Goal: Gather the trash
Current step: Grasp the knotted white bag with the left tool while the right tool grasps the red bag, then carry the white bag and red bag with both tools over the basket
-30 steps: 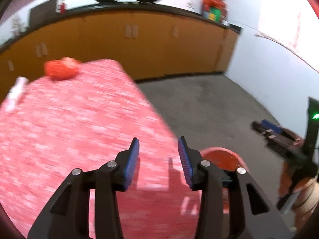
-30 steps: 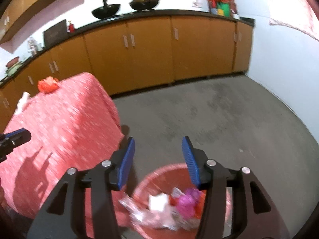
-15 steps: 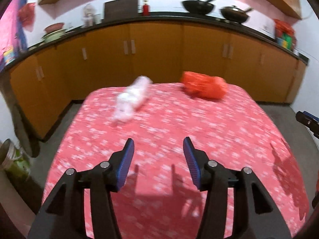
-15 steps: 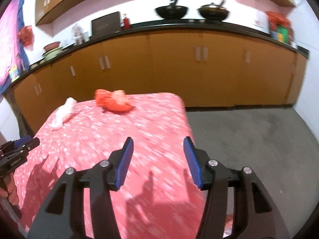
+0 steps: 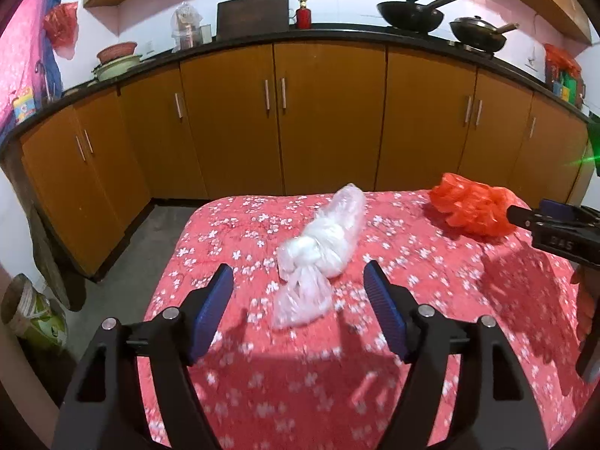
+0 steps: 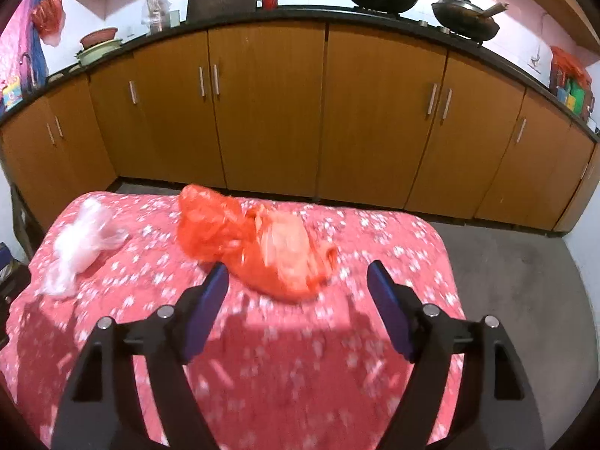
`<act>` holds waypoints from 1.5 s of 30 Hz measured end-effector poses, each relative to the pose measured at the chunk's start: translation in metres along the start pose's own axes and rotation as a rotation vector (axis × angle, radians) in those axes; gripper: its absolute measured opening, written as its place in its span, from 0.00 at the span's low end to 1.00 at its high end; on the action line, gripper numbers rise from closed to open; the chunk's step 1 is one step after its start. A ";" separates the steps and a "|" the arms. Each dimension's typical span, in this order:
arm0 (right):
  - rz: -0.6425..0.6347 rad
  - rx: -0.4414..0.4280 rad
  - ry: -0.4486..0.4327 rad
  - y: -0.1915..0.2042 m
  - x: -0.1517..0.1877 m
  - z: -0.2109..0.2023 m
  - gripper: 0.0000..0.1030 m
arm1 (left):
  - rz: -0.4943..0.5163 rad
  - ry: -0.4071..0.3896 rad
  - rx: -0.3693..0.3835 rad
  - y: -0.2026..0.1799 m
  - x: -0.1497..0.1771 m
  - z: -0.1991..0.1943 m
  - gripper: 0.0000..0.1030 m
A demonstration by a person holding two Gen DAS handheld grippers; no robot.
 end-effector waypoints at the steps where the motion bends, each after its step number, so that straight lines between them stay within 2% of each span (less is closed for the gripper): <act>1: 0.005 0.000 0.015 0.002 -0.003 0.008 0.74 | -0.007 0.007 0.004 0.002 -0.001 0.005 0.71; 4: -0.004 0.007 0.066 0.005 -0.003 0.027 0.72 | -0.013 0.023 0.007 0.004 -0.002 0.015 0.71; 6: -0.025 0.026 0.091 0.008 0.001 0.036 0.48 | -0.009 0.025 0.012 0.005 -0.003 0.020 0.73; 9: -0.047 0.027 0.128 0.009 0.011 0.040 0.34 | -0.005 0.027 0.022 0.006 -0.006 0.026 0.74; 11: -0.054 0.019 0.128 0.008 0.017 0.037 0.31 | -0.007 0.042 0.019 0.006 -0.008 0.032 0.74; 15: -0.039 0.009 0.131 0.004 0.023 0.032 0.30 | -0.020 0.070 0.044 0.006 -0.009 0.046 0.74; 17: -0.037 0.005 0.137 0.002 0.024 0.030 0.30 | -0.011 0.093 0.070 0.000 -0.008 0.053 0.71; 18: -0.036 0.006 0.138 0.001 0.025 0.029 0.30 | -0.008 0.109 0.079 -0.002 -0.007 0.057 0.62; 19: -0.035 0.007 0.138 0.001 0.027 0.027 0.30 | -0.010 0.139 0.105 -0.004 -0.005 0.063 0.48; 20: -0.034 0.008 0.139 0.001 0.028 0.026 0.30 | -0.019 0.157 0.114 -0.005 -0.003 0.065 0.44; 22: -0.023 0.007 0.142 -0.002 0.030 0.022 0.30 | -0.045 0.162 0.118 -0.003 0.000 0.065 0.24; 24: 0.000 -0.003 0.145 -0.006 0.035 0.013 0.30 | -0.066 0.164 0.120 -0.002 0.006 0.059 0.15; 30: 0.052 -0.046 0.138 -0.024 0.050 -0.028 0.29 | -0.074 0.124 0.161 -0.013 0.028 0.015 0.12; 34: 0.094 -0.076 0.126 -0.040 0.066 -0.065 0.29 | -0.057 0.109 0.191 -0.030 0.050 -0.031 0.12; 45: 0.129 -0.072 0.054 -0.075 0.121 -0.161 0.29 | -0.004 0.018 0.155 -0.085 0.067 -0.126 0.13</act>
Point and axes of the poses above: each gripper's, at about its wrist camera, not at the fingertips, and z roughly the way its jaws point, y to its left, x to its underside, the point moved 2 cm from there along z, roughly the way its jaws point, and after that the axes turned 15 degrees about z, right-handed, at the moved point
